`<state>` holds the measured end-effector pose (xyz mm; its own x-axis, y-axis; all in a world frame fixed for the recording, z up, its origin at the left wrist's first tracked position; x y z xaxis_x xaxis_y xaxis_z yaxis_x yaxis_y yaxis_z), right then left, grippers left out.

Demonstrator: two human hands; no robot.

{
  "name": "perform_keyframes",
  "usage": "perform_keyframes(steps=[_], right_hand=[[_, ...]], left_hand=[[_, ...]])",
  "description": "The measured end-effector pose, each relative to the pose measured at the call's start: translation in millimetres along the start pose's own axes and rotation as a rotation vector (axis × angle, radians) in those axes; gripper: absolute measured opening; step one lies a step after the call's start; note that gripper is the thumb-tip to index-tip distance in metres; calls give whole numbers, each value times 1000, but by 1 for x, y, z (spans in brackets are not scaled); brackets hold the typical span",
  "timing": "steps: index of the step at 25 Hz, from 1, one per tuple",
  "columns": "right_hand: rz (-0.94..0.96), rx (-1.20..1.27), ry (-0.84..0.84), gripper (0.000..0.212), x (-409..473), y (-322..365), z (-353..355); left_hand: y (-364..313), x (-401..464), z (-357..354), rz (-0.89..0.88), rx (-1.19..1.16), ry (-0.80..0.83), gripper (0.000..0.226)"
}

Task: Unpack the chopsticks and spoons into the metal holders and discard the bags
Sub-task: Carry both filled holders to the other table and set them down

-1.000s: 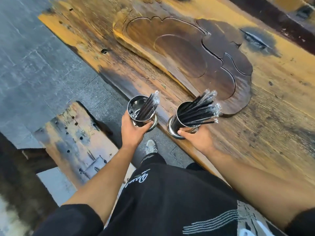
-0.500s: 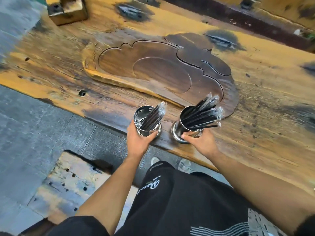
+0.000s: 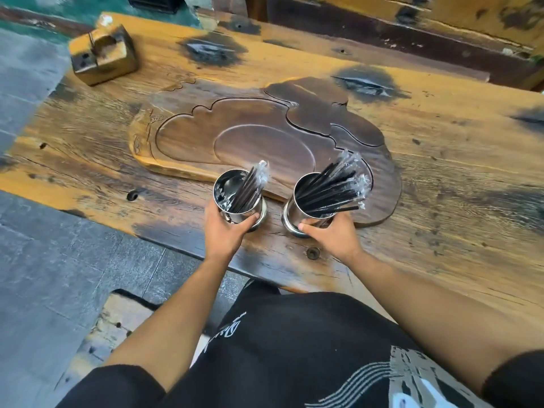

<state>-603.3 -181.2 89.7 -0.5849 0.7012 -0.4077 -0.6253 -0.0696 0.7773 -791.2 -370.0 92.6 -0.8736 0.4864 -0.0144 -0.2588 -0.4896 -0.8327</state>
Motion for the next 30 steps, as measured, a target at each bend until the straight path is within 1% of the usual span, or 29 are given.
perform_keyframes(steps=[3, 7, 9, 11, 13, 17, 19, 22, 23, 25, 30], right_hand=[[-17, 28, 3, 26, 19, 16, -12], [-82, 48, -69, 26, 47, 42, -41], [-129, 42, -109, 35, 58, 52, -56], [-199, 88, -199, 46, 66, 68, -76], [-231, 145, -264, 46, 71, 86, -94], [-273, 190, -341, 52, 86, 104, -114], [-298, 203, -362, 47, 91, 111, -118], [-290, 213, -375, 20, 99, 125, -116], [-281, 226, -376, 16, 103, 126, -114], [-270, 231, -389, 22, 112, 127, -111], [-309, 238, -377, 48, 136, 113, -103]], left_hand=[[-3, 34, 9, -46, -49, 3, 85], [13, 103, 29, -151, -23, 65, 85], [22, 132, 37, -176, -25, 102, 84], [27, 163, 47, -196, -38, 170, 82], [37, 189, 56, -211, -49, 227, 81], [48, 228, 60, -221, -54, 336, 90], [51, 242, 58, -224, -50, 359, 91], [47, 255, 50, -237, -33, 389, 92], [46, 259, 48, -235, -22, 404, 92], [46, 264, 41, -238, -8, 415, 95], [40, 277, 18, -200, -2, 440, 99]])
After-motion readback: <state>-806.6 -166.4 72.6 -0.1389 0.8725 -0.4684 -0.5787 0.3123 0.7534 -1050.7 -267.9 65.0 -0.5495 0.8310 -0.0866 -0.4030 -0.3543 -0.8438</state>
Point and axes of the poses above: each hand's wrist, its own x-axis towards the middle knuckle, its own z-axis out of the back of the hand, y = z × x, the point moved 1 cm from there along x, towards the middle knuckle, and after that the axes turned 9 degrees about -z, right-handed, at the moved point
